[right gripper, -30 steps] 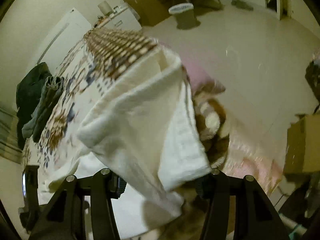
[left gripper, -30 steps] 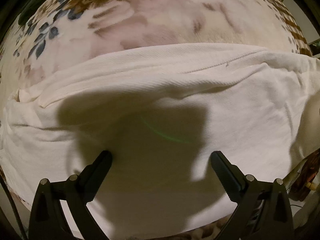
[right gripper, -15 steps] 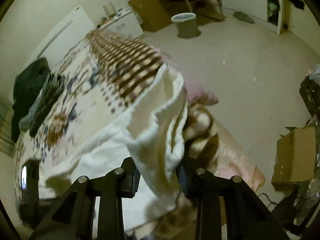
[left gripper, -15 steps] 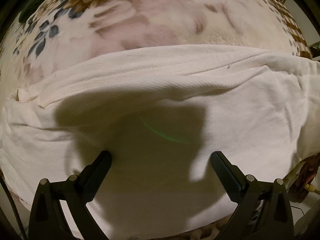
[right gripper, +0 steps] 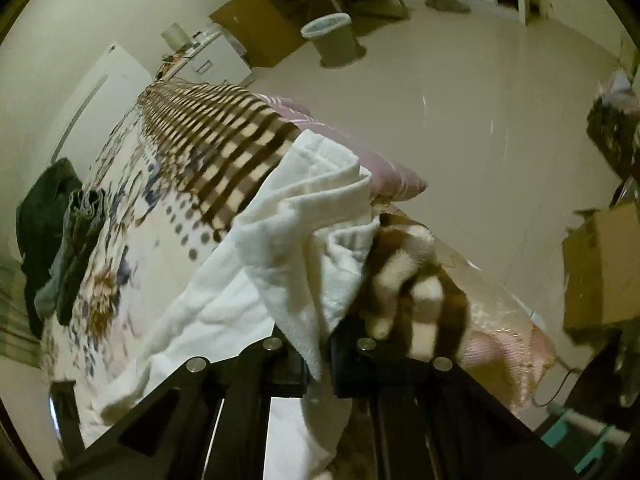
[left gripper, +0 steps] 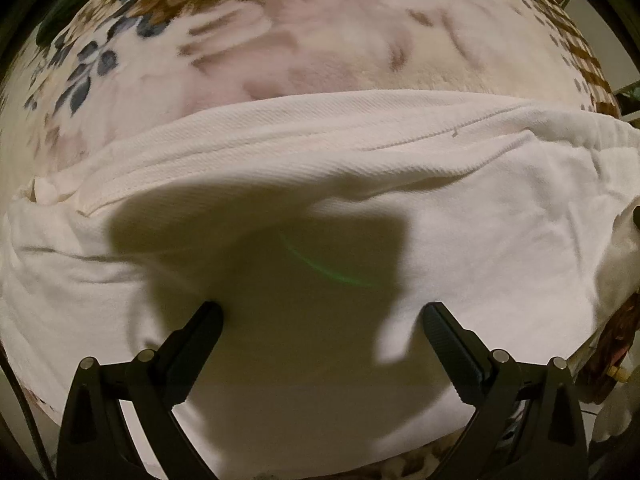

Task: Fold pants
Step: 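Fold the held hem over the pants with the right gripper while the left gripper holds still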

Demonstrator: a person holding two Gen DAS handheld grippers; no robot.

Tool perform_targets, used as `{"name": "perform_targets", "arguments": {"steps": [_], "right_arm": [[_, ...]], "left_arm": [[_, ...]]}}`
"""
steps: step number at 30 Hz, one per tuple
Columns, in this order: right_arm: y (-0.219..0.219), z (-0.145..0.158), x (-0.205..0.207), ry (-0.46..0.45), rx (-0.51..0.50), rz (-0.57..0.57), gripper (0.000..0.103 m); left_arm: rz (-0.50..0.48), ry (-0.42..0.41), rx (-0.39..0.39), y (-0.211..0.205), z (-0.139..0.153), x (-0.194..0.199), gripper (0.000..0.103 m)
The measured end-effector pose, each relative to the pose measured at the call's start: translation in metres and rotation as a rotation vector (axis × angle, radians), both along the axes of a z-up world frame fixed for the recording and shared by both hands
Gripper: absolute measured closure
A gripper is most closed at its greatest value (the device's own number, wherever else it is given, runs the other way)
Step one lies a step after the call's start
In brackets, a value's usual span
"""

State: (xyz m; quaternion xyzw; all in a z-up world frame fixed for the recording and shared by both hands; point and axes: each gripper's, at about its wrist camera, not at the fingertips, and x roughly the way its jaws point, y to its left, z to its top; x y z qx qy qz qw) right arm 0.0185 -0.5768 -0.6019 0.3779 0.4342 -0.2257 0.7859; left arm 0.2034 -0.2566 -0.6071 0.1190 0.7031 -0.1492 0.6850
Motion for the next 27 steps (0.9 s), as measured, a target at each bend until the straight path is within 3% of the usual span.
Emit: {"name": "perform_targets", "arguments": {"steps": [2, 7, 11, 13, 17, 20, 25, 27], "right_arm": [[0.005, 0.011, 0.002, -0.017, -0.016, 0.01, 0.096], [0.044, 0.05, 0.008, -0.034, -0.142, 0.167, 0.096], [0.091, 0.074, 0.021, -0.053, -0.22, 0.32, 0.096], [0.118, 0.081, 0.03, -0.061, -0.229, 0.386, 0.096], [0.202, 0.095, 0.051, -0.092, -0.277, 0.593, 0.096], [0.284, 0.093, 0.061, -0.112, -0.281, 0.777, 0.096], [0.426, 0.061, 0.058, -0.084, -0.275, 1.1, 0.096], [0.471, 0.034, 0.058, 0.004, -0.238, 1.185, 0.095]], "left_arm": [[0.024, 0.007, -0.025, 0.003, 0.004, 0.002, 0.0], [0.1, -0.006, -0.09, 0.025, 0.024, 0.006, 0.0], [0.16, -0.029, -0.135, 0.059, 0.046, 0.004, 0.0], [0.228, -0.031, -0.12, 0.083, 0.054, 0.002, 0.0], [0.329, -0.046, -0.139, 0.154, 0.072, -0.004, 0.0], [0.435, -0.079, -0.129, 0.232, 0.087, -0.016, 0.0], [0.582, -0.112, -0.098, 0.33, 0.096, -0.041, 0.0], [0.617, -0.103, -0.095, 0.354, 0.092, -0.047, 0.0]]}}
